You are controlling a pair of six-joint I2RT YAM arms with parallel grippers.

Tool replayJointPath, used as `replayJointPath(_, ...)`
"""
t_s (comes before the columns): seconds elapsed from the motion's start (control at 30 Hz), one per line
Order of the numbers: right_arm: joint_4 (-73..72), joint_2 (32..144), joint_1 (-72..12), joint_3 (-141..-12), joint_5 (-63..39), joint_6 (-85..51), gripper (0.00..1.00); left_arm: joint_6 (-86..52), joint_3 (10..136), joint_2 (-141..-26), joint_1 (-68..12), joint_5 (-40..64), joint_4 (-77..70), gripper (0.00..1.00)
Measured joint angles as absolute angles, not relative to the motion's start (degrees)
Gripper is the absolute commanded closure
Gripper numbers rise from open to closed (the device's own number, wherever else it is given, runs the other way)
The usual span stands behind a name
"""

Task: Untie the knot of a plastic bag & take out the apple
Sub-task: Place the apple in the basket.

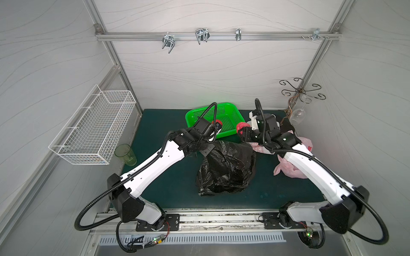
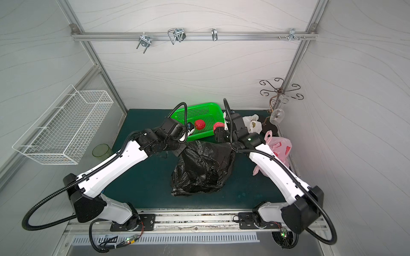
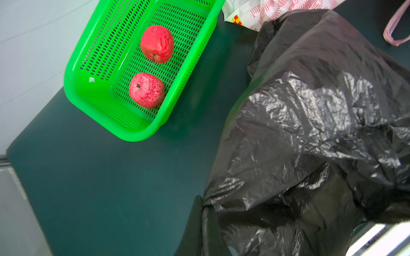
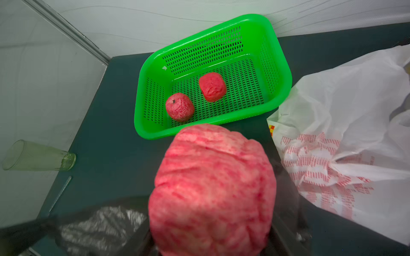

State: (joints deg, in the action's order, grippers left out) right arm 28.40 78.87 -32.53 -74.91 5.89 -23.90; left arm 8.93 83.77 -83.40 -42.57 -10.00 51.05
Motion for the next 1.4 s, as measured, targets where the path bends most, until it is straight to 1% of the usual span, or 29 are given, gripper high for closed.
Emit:
replayJointPath(0.1,25.6,86.7,-31.1,-79.1,5.5,-23.4,0.48,8.6,80.6,-82.2,-42.2,-8.9,50.2,1.00)
replayJointPath(0.3,21.7,104.7,-25.6,-90.6,2.3,-22.9,0.48,8.5,80.0,-81.1,-42.3,-9.2,48.9,1.00)
replayJointPath(0.4,22.3,113.3,-24.0,-97.7,0.6,-22.3,0.46,8.6,80.0,-80.9,-42.3,-9.6,48.9,1.00)
replayJointPath(0.53,24.5,123.3,-23.8,-108.9,-2.5,-21.7,0.43,8.6,80.0,-80.9,-42.3,-11.0,49.1,1.00)
replayJointPath(0.63,26.2,126.7,-23.8,-112.9,-4.3,-21.3,0.43,8.6,80.0,-81.4,-42.3,-11.7,49.2,1.00)
replayJointPath(0.8,28.3,129.3,-23.9,-116.8,-6.1,-21.1,0.43,8.7,80.0,-82.5,-42.3,-12.5,49.7,1.00)
replayJointPath(1.1,29.5,130.5,-23.9,-118.7,-7.6,-21.0,0.43,8.8,80.0,-82.8,-42.3,-13.1,50.3,1.00)
replayJointPath(1.23,30.0,131.5,-23.9,-120.7,-7.7,-21.1,0.40,8.8,80.0,-82.8,-42.3,-13.1,50.3,1.00)
replayJointPath(1.4,31.4,132.7,-23.9,-123.3,-8.0,-21.5,0.40,8.9,80.3,-84.9,-42.3,-14.7,51.2,1.00)
